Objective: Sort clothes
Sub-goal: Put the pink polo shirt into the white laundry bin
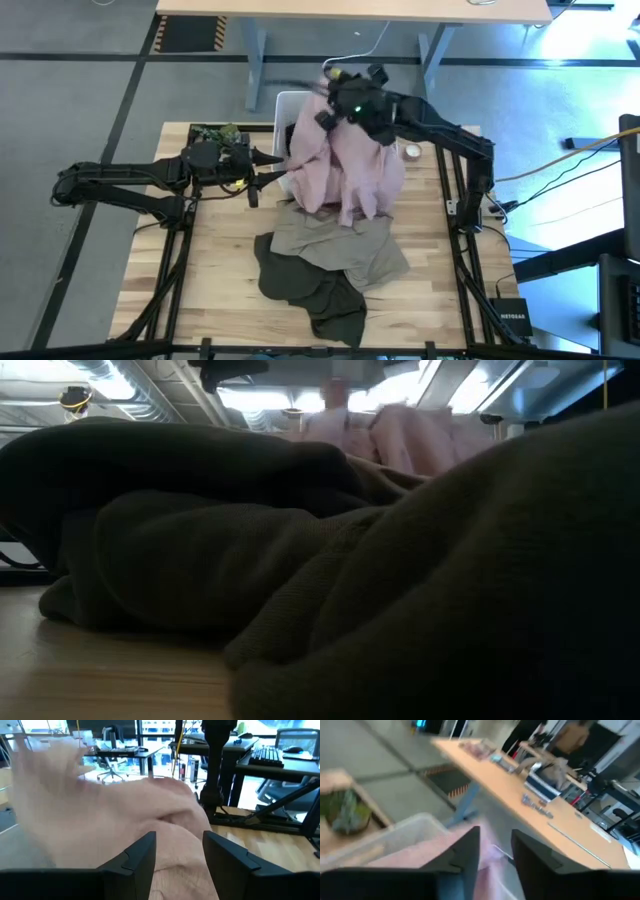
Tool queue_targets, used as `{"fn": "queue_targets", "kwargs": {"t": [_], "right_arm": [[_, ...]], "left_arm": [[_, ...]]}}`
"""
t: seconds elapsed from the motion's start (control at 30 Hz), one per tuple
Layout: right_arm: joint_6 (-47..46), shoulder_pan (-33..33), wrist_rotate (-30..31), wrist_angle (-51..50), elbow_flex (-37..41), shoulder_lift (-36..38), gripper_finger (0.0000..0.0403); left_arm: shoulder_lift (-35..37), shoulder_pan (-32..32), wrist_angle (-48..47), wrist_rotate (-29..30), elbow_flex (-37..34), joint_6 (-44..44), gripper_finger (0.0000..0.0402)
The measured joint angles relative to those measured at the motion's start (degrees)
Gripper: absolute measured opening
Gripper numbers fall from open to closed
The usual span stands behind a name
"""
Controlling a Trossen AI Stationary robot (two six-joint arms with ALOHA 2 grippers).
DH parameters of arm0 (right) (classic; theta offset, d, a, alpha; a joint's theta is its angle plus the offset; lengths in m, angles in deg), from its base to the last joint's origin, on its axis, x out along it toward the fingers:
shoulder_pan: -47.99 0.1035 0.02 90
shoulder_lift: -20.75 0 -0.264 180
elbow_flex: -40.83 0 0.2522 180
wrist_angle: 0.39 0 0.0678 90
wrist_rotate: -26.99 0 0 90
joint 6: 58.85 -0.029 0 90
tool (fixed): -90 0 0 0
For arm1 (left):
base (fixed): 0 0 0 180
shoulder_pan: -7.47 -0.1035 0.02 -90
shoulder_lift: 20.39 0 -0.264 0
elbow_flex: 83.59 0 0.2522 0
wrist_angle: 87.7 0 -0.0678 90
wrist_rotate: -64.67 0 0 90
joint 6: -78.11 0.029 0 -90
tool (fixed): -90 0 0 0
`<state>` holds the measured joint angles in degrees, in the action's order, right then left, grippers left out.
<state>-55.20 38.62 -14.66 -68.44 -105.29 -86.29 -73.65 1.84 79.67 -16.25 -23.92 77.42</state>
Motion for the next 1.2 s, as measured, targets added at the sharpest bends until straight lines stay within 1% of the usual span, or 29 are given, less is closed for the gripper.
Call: {"fn": "queue_targets", "kwargs": {"t": [0.13, 0.23, 0.37, 0.43, 0.5, 0.6, 0.73, 0.83, 0.9, 0.93, 1.1, 1.2], "right_arm": [[-3.63, 2.15, 0.10, -8.07, 0.04, 0.02, 0.0181], [-7.69, 5.49, -0.38, -14.87, 0.04, 1.59, 0.0207], [-16.58, 12.00, -2.88, -26.08, -0.07, 2.96, 0.0222], [-23.62, 16.02, -3.00, -31.36, 0.23, 2.90, 0.0224], [-28.55, 20.24, -2.79, -33.39, 3.10, 2.90, 0.0225], [-34.78, 26.52, 0.38, -35.52, 10.66, 2.63, 0.0225], [-42.29, 32.92, 4.11, -35.56, 24.33, 2.64, 0.0225], [-51.49, 35.84, 7.85, -35.73, 35.16, 2.74, 0.0225], [-59.22, 37.30, 10.58, -35.70, 41.71, 2.95, 0.0225], [-63.11, 37.70, 10.98, -35.75, 44.42, 3.18, 0.0225], [-78.42, 38.65, 7.93, -34.26, 57.22, 5.06, 0.0225], [-84.69, 38.63, 4.97, -32.77, 63.77, 6.63, 0.0225]], "left_arm": [[-0.02, 0.00, -0.65, -0.11, 0.00, 0.67, 0.0157], [-0.02, 0.00, -0.60, -0.15, 0.00, 0.70, 0.0157], [-0.02, 0.00, -0.53, -0.13, 0.00, 0.69, 0.0157], [-0.02, 0.00, -0.54, -0.13, 0.00, 0.70, 0.0157], [-0.02, 0.00, -0.57, -0.13, 0.00, 0.70, 0.0157], [-0.02, 0.00, -0.53, -0.13, 0.00, 0.70, 0.0157], [-0.02, 0.00, -0.60, -0.13, 0.00, 1.26, 0.0157], [-0.02, -0.04, -0.61, -0.13, 0.00, 1.33, 0.0157], [-0.02, -0.04, -0.58, -0.13, 0.00, 1.77, 0.0157], [-0.02, -0.04, -0.60, -0.12, 0.00, 2.20, 0.0157], [-0.04, -0.02, -0.69, -0.14, 0.00, 2.25, 0.0157], [-0.04, -0.04, -1.44, -0.13, 0.00, 2.23, 0.0157]]}}
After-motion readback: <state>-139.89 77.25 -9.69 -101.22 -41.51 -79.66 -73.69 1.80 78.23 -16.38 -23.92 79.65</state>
